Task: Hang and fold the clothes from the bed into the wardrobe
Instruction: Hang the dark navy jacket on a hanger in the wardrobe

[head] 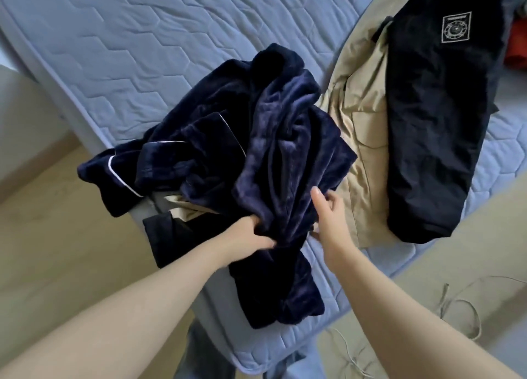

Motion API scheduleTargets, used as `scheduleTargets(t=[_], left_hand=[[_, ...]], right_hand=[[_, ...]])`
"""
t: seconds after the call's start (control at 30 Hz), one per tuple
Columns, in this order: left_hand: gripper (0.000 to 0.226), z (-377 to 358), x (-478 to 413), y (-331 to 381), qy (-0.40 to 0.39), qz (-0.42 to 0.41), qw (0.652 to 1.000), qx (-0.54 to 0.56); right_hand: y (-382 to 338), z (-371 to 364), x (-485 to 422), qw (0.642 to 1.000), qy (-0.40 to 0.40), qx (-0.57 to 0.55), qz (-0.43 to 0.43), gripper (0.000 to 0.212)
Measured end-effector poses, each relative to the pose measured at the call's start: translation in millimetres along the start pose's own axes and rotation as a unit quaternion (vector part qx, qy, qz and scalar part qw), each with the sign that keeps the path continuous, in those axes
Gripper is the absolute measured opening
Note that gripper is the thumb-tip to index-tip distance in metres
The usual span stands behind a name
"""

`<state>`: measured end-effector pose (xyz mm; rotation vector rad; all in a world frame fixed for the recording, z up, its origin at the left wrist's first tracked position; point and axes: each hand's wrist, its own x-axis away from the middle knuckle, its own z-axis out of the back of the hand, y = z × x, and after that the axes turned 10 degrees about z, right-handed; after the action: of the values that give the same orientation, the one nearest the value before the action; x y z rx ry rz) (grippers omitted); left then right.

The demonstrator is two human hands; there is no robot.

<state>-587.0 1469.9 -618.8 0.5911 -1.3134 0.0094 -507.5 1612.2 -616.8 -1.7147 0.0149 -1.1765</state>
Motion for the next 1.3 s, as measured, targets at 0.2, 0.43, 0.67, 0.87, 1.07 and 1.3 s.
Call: scheduleTargets(t=[0.2,0.43,0.67,0.87,1.07,1.3], left_hand=[[0.009,8.7,13.2,-25.0,-0.065,0.080,0.962,0.255],[0.034,36.1,7.5,-20.4,0.131,0.063,0.924,0.353],[0.028,61.5,65.7,-14.7,0.073,-0.030,0.872,0.483],[0.035,80.0,144.1,3.7,-0.115,-0.133,0.919,0.354],[0.033,114.7,202.8,4.1,-0.024,-0.099,0.959,0.265],[0.028,139.5,241.6,0.7,0.106,-0.100,0.959,0.243]], right_hand=[[-6.7,-23.5,-2.2,0.983,-0.040,0.178,0.019,0.043],[15.2,-40.9,33.6,0.963,-0.065,0.246,-0.086,0.029],[-1.0,-66.6,84.7,0.958,0.011,0.262,0.115,0.060],[-37.1,-114.7,138.5,0.969,-0.102,0.134,0.179,0.055],[-75.5,-146.3,197.8,0.956,-0.010,0.189,0.222,0.026],[-95.7,-166.1,244.9,0.967,-0.061,0.154,0.193,0.013]])
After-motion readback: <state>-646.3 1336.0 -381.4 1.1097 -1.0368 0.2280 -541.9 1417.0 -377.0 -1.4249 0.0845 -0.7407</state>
